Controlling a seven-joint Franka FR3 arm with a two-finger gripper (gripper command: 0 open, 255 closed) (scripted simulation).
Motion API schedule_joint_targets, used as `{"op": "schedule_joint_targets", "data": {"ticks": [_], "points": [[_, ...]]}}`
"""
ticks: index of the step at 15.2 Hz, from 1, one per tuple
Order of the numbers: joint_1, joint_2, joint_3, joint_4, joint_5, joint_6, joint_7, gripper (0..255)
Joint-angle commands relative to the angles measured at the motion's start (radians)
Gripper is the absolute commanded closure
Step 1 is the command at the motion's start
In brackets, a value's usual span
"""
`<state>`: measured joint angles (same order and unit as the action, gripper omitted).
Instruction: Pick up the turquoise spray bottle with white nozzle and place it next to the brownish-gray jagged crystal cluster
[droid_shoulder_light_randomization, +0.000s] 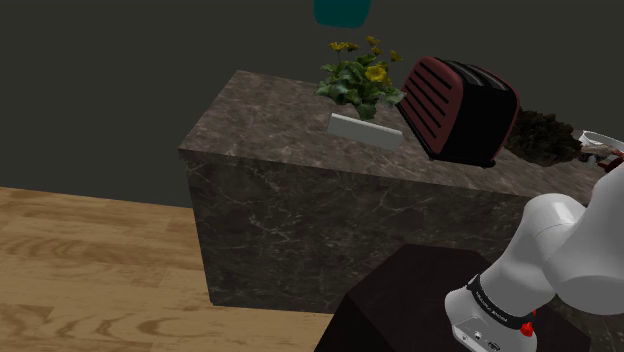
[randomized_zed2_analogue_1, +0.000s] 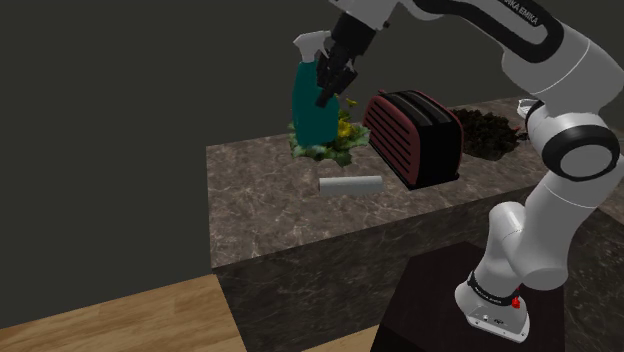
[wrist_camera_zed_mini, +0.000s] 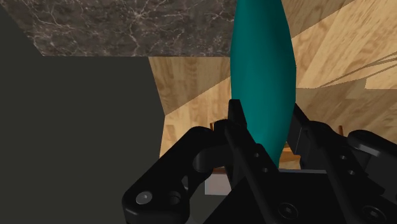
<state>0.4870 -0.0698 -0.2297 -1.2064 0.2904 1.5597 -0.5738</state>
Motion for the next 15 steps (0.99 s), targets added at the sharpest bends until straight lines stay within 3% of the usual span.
{"op": "schedule_joint_targets", "data": {"ticks": [1,3,8,15], "points": [[-0.005,0.034,-0.008,0.08,0.013,-0.048,0.004,255],[-0.01,0.065,-0.015,0.147,0.025,-0.086,0.009,255],[-0.026,-0.126,-0.026,-0.063,-0.011,-0.075,-0.039,255],[-0.063,-0.331,-0.061,-0.235,-0.047,-0.122,-0.107,255]]}}
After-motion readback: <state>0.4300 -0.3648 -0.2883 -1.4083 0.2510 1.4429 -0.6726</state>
